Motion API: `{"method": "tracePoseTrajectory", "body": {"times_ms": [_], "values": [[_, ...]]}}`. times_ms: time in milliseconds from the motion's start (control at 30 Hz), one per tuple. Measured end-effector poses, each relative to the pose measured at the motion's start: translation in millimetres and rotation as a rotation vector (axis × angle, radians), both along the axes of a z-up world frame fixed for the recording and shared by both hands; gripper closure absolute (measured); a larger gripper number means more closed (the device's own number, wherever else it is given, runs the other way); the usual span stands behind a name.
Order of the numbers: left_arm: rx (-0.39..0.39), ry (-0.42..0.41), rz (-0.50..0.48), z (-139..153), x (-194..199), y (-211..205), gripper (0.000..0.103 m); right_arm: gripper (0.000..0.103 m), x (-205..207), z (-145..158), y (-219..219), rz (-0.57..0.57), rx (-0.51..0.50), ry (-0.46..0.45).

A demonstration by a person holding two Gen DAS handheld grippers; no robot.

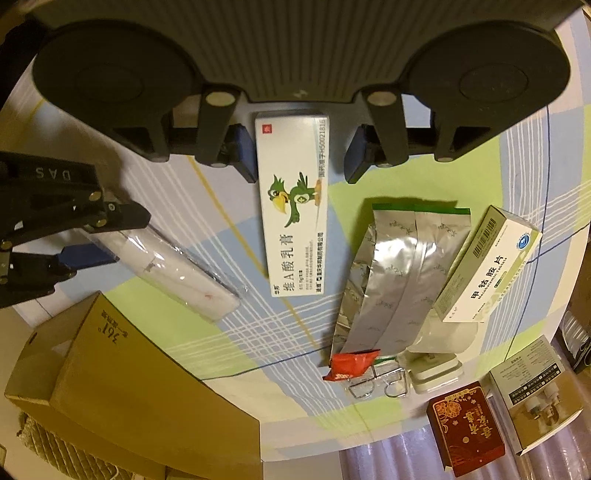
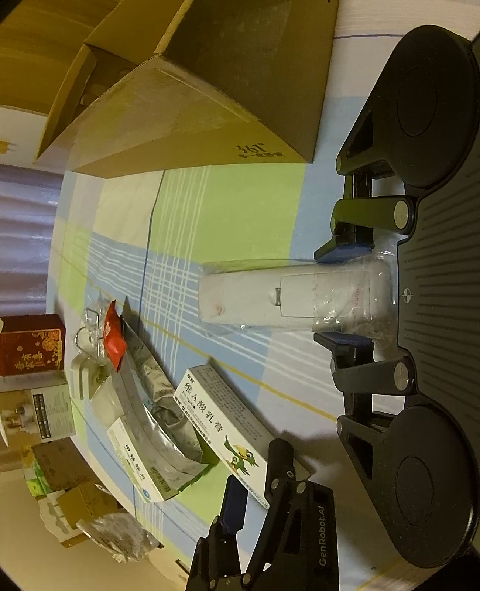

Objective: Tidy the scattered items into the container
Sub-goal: 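Carry both items into the cardboard box and open both tools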

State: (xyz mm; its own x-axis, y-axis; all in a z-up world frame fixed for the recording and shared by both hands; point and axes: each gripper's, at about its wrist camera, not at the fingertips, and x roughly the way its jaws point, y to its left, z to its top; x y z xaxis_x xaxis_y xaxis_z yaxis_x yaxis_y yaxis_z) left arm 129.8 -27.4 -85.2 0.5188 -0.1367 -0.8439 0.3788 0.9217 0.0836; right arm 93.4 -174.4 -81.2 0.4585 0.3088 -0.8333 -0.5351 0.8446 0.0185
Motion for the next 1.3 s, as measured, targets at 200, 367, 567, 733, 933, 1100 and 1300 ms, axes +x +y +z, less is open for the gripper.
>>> {"method": "tracePoseTrajectory", "body": {"times_ms": [200, 367, 567, 733, 933, 1100, 1300], "values": [[-0.019, 0.023, -0.009, -2, 4, 0, 0.070, 0.062, -5, 1, -4, -0.003, 0.009, 0.002], [-0.007, 0.019, -0.003, 2, -3, -1, 0.070, 0.063, -12, 5, -11, -0.016, 0.019, 0.007], [-0.014, -0.006, 0.007, 19, -14, 2, 0.070, 0.063, -21, 21, -15, -0.012, 0.036, -0.026], [-0.017, -0.049, 0.017, 41, -21, 3, 0.070, 0.063, -29, 44, -13, 0.002, 0.060, -0.079], [-0.015, -0.105, 0.015, 71, -27, -2, 0.070, 0.063, -36, 77, -16, -0.003, 0.091, -0.152], [-0.036, -0.146, 0.007, 95, -30, -15, 0.070, 0.063, -38, 106, -27, -0.013, 0.111, -0.226], [-0.061, -0.205, -0.063, 125, -24, -58, 0.070, 0.063, -22, 138, -59, -0.054, 0.100, -0.308]]}}
